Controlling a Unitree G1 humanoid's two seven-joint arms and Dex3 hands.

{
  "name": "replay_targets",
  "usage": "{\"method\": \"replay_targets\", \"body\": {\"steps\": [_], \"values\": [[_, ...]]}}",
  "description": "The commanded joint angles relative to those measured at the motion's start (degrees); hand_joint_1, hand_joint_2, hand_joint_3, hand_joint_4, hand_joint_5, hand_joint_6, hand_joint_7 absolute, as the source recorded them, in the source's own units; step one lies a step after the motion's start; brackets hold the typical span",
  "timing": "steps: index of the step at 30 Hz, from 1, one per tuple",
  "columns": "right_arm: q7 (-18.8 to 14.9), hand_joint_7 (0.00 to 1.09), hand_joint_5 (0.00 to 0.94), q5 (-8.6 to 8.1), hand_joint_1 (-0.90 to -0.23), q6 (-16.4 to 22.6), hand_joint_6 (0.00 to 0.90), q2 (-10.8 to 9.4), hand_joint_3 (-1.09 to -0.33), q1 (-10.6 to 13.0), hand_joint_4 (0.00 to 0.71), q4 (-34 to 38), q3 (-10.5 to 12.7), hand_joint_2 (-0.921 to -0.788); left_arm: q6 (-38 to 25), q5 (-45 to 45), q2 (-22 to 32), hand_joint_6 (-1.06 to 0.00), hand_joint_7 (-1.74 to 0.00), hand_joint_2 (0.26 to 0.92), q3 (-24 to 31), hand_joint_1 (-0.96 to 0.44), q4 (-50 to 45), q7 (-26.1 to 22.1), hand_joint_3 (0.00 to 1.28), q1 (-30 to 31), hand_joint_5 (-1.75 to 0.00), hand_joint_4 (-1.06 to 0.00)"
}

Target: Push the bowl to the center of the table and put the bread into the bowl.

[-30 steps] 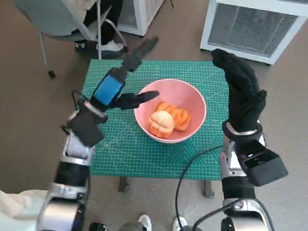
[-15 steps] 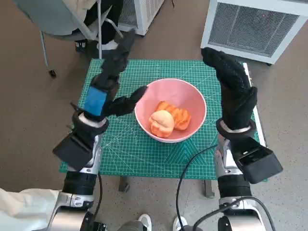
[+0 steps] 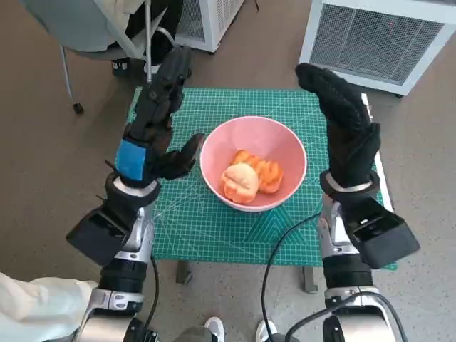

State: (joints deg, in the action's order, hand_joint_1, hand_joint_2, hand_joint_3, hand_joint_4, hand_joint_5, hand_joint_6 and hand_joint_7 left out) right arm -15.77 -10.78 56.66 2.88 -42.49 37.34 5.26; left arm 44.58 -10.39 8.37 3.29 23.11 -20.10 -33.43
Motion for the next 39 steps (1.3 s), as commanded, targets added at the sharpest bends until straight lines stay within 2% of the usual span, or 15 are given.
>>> {"method": "replay_targets", "body": {"steps": [1,23,39], "values": [[-0.8,0.71,0.02,0.23,-0.546,-0.43,-0.001,0.08,-0.825,0.16,0.31,0.53,-0.37,-0.921,1.62,-0.99,-0.54,-0.18,-0.09,0.921,0.11,-0.52,-0.45,-0.61,0.55,1.17,-0.01,-0.12],[-2.32,0.71,0.019,-1.32,-0.541,-1.82,-0.001,0.07,-0.826,0.69,0.312,-1.2,-0.69,-0.921,5.1,-2.56,-0.65,-0.18,-0.05,0.921,0.23,-0.5,-1.5,-2.67,0.54,3.91,0.0,-0.11],[-2.49,0.71,0.018,-1.07,-0.539,-2.95,-0.001,-0.01,-0.829,1.91,0.312,-3.82,-0.93,-0.921,4.93,-2.9,0.08,-0.2,-0.03,0.921,0.24,-0.5,-4.37,-2.83,0.56,7.64,-0.01,-0.12]]}}
